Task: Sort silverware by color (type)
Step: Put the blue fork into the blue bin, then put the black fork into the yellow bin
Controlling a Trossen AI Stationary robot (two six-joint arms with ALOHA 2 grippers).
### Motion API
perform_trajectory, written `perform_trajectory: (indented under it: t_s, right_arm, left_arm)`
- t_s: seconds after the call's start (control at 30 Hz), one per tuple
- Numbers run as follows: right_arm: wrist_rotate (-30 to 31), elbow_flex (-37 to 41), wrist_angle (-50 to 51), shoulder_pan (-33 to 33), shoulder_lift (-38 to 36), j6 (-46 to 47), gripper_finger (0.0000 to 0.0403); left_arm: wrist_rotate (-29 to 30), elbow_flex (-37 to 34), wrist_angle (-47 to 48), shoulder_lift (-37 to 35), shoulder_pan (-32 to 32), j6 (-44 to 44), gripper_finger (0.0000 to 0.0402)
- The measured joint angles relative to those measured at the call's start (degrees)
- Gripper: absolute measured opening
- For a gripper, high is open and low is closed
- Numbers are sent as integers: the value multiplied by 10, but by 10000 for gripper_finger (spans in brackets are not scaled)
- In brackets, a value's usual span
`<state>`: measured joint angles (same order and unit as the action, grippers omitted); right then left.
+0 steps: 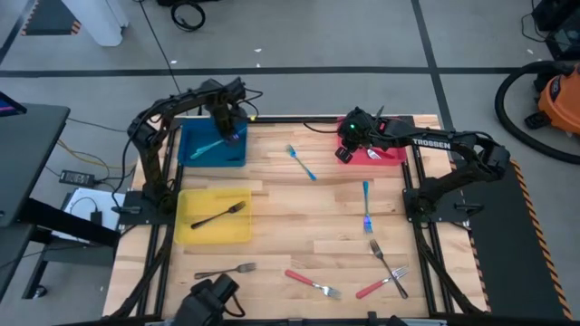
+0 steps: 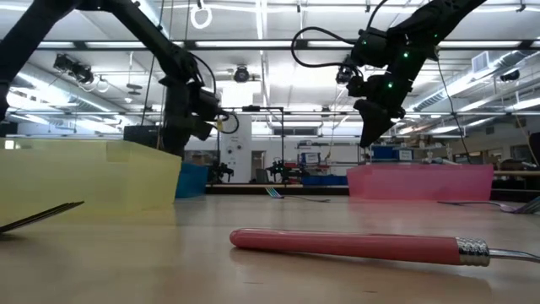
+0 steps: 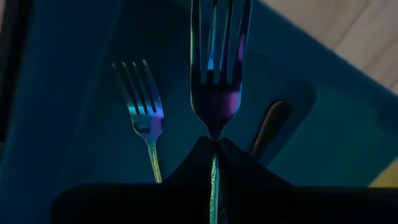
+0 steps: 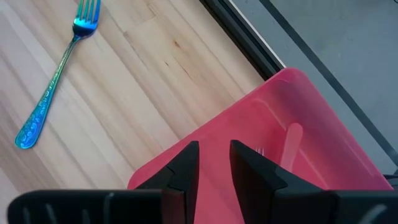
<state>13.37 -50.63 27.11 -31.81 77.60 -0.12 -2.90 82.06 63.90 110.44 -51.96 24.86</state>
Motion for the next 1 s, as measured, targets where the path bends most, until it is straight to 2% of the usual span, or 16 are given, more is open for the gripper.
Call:
perform_trajectory:
  t_s: [0.23,0.7,1.0]
  right_arm:
    - [0,0,0,0,0,1,98]
    - [0,0,-1,0,0,0,98]
    - [0,0,-1,0,0,0,98]
  left_arm:
    - [2,0,-11,10,-7,0,13]
    - [4,0,-10,13,-63,-28,15]
    - [3,0,-10,13,-63,-32,62]
